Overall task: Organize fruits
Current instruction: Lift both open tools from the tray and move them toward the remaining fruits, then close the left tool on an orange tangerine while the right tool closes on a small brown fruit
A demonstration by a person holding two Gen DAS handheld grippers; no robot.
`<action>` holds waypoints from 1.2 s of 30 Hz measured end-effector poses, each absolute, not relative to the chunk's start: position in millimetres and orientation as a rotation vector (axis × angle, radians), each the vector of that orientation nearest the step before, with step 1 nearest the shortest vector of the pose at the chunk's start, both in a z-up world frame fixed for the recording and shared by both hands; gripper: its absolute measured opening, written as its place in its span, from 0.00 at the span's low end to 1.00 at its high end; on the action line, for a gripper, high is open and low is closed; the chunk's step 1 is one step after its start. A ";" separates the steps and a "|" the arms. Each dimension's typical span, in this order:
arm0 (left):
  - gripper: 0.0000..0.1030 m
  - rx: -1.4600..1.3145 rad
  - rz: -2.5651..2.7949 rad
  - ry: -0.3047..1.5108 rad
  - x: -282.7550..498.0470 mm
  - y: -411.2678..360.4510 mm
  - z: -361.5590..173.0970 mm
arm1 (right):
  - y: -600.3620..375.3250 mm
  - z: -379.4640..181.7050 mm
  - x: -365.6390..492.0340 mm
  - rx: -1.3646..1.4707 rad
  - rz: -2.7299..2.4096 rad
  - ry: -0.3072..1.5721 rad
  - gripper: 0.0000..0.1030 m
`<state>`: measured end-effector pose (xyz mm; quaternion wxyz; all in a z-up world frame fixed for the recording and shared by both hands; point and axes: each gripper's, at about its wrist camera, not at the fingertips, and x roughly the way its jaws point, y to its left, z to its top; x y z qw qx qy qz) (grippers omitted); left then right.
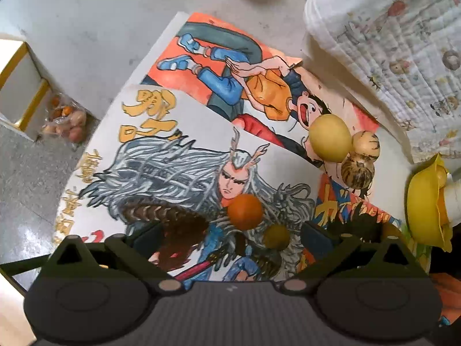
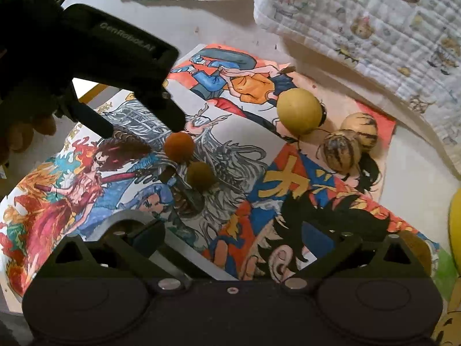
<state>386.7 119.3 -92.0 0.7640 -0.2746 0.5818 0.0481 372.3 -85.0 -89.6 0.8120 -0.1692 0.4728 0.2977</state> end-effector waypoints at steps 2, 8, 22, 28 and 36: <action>0.99 -0.606 0.087 1.261 390.0 117.6 -92.9 | -81.6 -90.7 372.9 -0.367 0.646 1.002 0.98; 0.93 -0.672 0.061 1.255 388.8 115.1 -99.0 | -77.1 -96.4 373.7 -0.357 0.655 1.020 0.95; 0.65 -0.708 0.090 1.266 396.4 118.1 -114.8 | -63.5 -103.7 383.0 -0.309 0.664 0.990 0.68; 0.55 -0.729 0.090 1.276 399.7 119.0 -118.9 | -51.9 -111.0 384.8 -0.332 0.688 0.999 0.57; 0.40 -0.760 0.121 1.284 401.0 120.8 -126.8 | -40.5 -119.6 388.0 -0.340 0.692 1.014 0.44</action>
